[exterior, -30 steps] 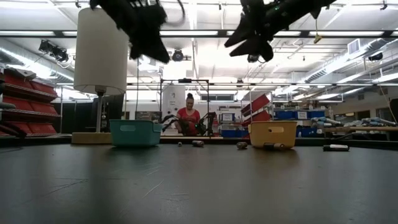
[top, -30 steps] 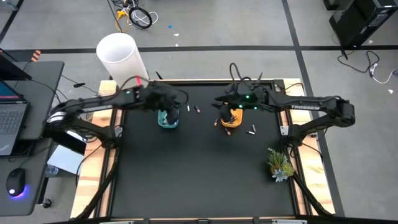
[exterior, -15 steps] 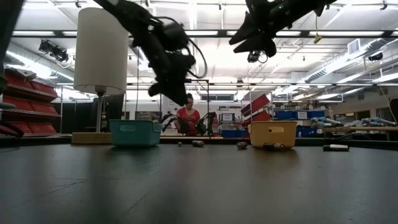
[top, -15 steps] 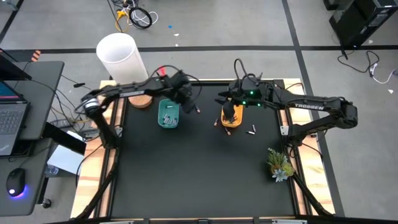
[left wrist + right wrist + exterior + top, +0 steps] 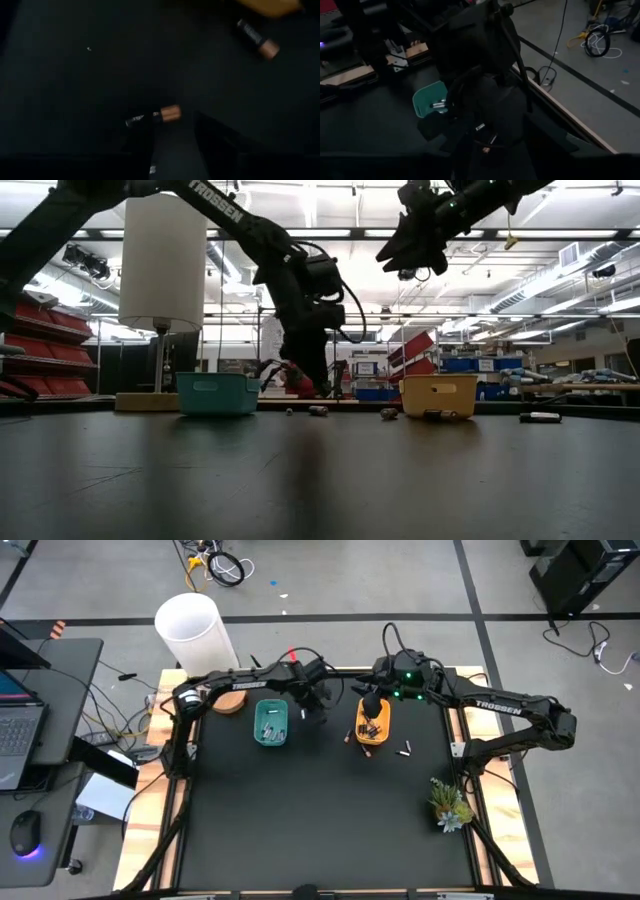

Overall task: Sort batteries
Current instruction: Put the black battery into the yellow bin

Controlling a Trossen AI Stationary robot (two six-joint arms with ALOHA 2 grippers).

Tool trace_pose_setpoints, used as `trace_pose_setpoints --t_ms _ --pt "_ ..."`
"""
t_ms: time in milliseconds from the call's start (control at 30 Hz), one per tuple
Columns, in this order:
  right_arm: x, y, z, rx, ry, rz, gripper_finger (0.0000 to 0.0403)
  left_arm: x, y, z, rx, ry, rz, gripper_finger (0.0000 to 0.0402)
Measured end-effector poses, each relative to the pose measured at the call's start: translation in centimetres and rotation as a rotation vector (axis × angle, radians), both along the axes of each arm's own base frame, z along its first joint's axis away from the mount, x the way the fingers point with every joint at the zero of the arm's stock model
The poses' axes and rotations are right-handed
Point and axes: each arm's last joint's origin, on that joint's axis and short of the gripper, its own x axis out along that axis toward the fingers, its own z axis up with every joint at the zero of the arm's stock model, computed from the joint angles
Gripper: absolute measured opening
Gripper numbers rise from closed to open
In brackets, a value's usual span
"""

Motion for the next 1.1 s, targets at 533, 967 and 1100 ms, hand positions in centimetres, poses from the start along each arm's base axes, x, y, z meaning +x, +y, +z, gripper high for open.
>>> trace_pose_setpoints --t_ms 533,967,1100 --pt "0.0 0.1 0.0 0.103 -0.044 0.056 0.0171 -0.7 0.7 -0.3 0.356 0.082 -0.713 0.0152" --pt "0.0 0.1 0.0 0.089 -0.040 0.109 0.0171 -1.1 0.8 -2.4 0.386 0.075 -0.808 0.0152" --pt "0.0 0.1 0.1 0.088 -0.041 0.135 0.0171 -0.8 0.9 -3.5 0.368 0.095 -0.831 0.0152"
